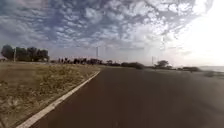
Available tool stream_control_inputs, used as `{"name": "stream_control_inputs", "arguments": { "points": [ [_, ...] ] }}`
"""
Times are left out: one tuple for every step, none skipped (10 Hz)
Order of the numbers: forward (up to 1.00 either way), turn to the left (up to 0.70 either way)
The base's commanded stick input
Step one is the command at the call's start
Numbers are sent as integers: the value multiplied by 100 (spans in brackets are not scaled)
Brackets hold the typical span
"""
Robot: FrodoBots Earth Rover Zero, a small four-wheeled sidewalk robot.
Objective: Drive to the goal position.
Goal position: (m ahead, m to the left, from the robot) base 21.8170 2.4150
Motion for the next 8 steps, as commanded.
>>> {"name": "stream_control_inputs", "arguments": {
  "points": [
    [60,0],
    [60,0],
    [60,0],
    [60,0],
    [60,0],
    [60,0],
    [60,0],
    [60,0]
  ]
}}
